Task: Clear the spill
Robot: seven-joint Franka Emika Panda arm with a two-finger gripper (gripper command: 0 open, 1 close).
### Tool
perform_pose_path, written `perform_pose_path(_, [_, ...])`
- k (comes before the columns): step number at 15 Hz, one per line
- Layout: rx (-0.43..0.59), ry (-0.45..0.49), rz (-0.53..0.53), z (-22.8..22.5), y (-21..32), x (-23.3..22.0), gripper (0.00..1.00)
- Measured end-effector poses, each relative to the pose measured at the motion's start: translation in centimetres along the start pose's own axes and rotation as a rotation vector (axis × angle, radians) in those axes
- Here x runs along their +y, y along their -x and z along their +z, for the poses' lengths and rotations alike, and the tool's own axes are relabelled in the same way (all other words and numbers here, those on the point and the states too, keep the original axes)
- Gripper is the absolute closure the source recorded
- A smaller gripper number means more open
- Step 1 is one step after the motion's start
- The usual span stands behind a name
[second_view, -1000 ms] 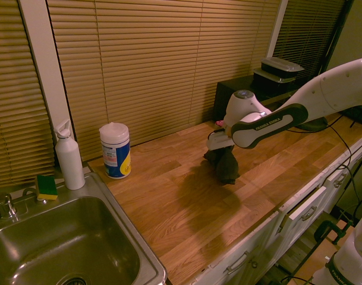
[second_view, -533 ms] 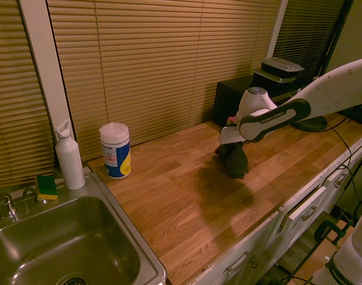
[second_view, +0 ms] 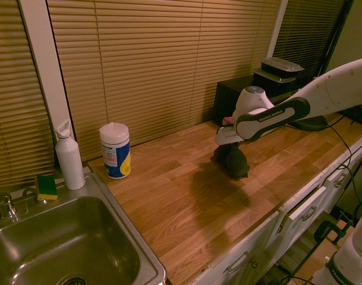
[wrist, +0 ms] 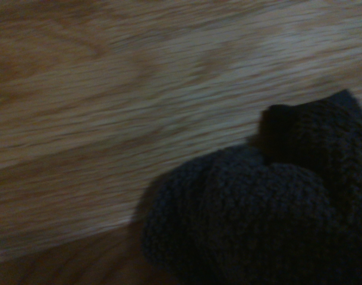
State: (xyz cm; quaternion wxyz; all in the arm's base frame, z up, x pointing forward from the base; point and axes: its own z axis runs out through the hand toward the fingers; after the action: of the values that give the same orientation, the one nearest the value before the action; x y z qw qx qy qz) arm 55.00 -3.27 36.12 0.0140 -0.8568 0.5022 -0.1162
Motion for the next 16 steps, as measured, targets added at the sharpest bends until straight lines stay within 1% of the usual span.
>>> perform_pose_path(8, [-0.011,-0.013,-0.151,-2.7,12.2,-5.9,1.00])
perform_pose_path(13, [-0.002,-0.024,-0.209,-3.8,18.6,-7.7,1.00])
perform_pose_path(16, [0.000,-0.027,-0.239,-4.5,21.2,-9.1,1.00])
